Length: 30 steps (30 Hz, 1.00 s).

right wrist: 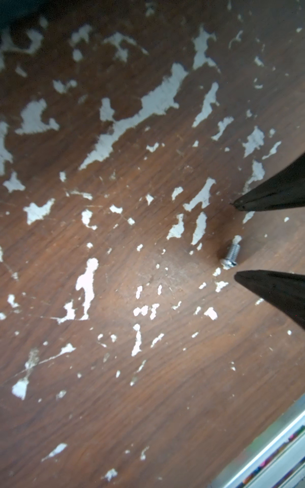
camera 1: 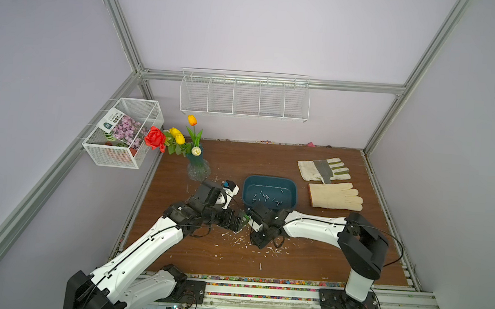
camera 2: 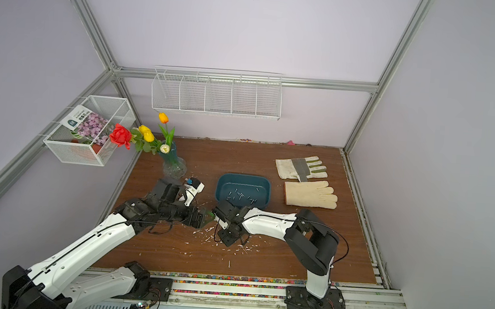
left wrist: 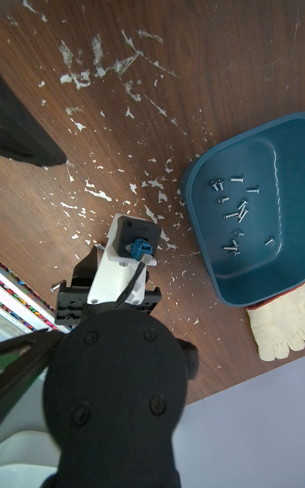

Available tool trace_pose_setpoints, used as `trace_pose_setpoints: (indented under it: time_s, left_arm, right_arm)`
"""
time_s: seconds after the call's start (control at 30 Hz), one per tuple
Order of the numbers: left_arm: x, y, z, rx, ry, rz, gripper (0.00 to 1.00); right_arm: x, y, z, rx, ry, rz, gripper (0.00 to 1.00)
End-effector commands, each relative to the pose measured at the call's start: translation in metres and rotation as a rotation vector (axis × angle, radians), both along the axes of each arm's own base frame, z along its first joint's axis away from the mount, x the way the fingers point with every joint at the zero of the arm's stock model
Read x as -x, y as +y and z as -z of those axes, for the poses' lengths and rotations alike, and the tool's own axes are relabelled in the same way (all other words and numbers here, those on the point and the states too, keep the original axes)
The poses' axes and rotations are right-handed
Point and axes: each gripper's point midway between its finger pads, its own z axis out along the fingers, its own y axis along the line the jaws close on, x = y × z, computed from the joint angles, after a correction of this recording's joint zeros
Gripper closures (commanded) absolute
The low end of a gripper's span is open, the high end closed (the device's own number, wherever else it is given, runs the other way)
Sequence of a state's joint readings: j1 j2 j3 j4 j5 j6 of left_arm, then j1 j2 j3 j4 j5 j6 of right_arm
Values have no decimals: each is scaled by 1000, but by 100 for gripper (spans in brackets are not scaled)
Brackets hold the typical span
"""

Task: Put the screws on the desktop into the storage box
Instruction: Pick up the screw from the center of the board.

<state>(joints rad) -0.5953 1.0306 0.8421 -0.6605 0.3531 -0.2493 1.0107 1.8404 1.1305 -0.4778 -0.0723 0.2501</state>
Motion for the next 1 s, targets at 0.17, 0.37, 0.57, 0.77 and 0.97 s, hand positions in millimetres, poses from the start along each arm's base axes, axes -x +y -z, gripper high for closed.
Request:
trace_pose_setpoints:
  time_s: [0.17, 0.37, 0.57, 0.77, 0.97]
  left_arm:
    - [-2, 0, -5, 14, -36, 11, 0]
    - [-1, -1, -4, 16, -31, 14, 0]
    - [-2, -1, -3, 14, -30, 12, 0]
    - [-2, -1, -3, 15, -28, 13, 0]
    - [-2, -2, -3, 18, -28, 16, 1]
  right_arm:
    - [-1, 11, 3, -5, 3, 1, 60]
    - [-2, 8, 3, 15, -7, 3, 62]
    - [-3, 9, 4, 25, -9, 0, 64]
    - [-2, 10, 7, 31, -5, -2, 66]
    - [-1, 10, 8, 36, -5, -3, 68]
